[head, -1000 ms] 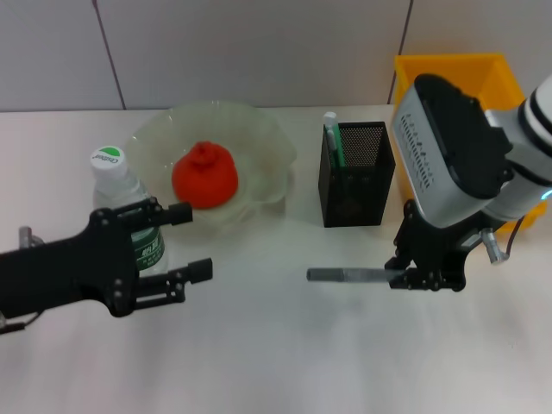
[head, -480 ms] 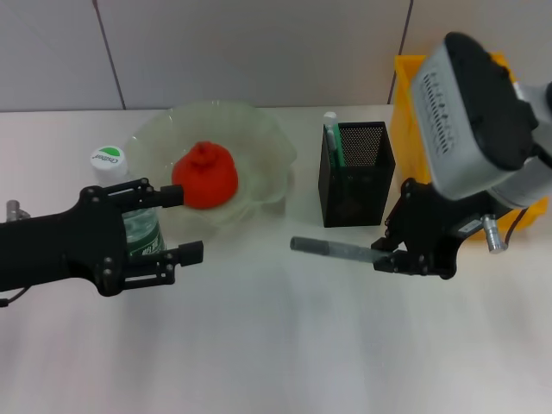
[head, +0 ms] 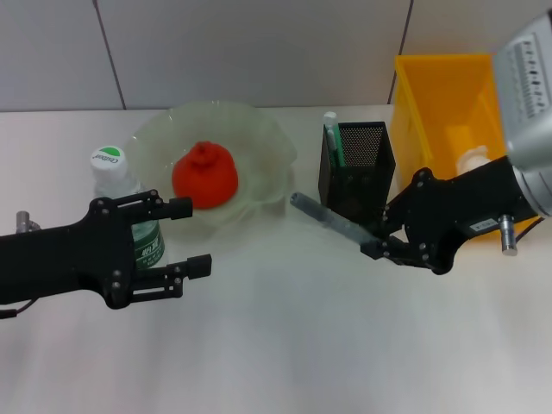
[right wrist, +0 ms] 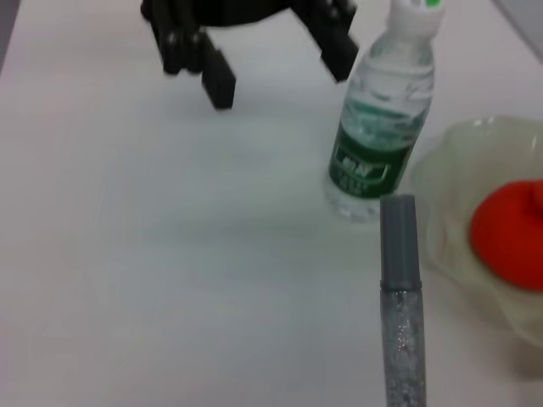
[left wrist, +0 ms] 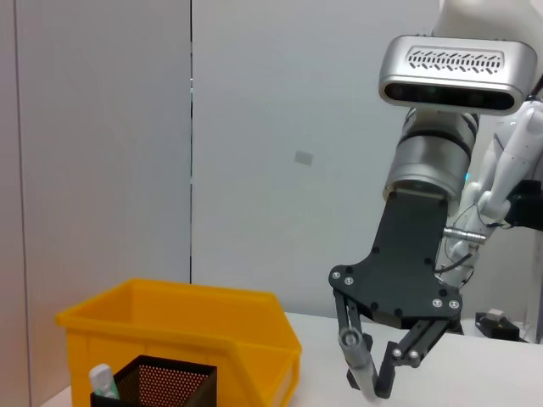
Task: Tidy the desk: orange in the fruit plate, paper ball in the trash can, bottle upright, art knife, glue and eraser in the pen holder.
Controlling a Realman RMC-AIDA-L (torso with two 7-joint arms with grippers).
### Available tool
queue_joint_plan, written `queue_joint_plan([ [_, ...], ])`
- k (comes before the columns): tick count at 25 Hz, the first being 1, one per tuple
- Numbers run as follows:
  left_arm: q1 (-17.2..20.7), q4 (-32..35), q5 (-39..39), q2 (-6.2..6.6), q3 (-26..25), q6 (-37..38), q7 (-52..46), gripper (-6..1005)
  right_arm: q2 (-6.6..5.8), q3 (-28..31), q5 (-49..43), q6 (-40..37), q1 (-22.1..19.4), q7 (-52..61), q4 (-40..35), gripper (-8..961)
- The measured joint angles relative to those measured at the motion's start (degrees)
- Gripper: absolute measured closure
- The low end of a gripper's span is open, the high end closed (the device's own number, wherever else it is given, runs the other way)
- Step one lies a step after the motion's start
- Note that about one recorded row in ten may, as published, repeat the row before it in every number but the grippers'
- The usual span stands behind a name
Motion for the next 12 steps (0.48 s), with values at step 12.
queue_joint_plan([
  [12, 0.1, -2.2, 0.0, -0.33, 0.2, 0.1, 1.2, 258, -0.11, 4.2, 13.3, 3.1, -4.3, -12.9, 13.6, 816],
])
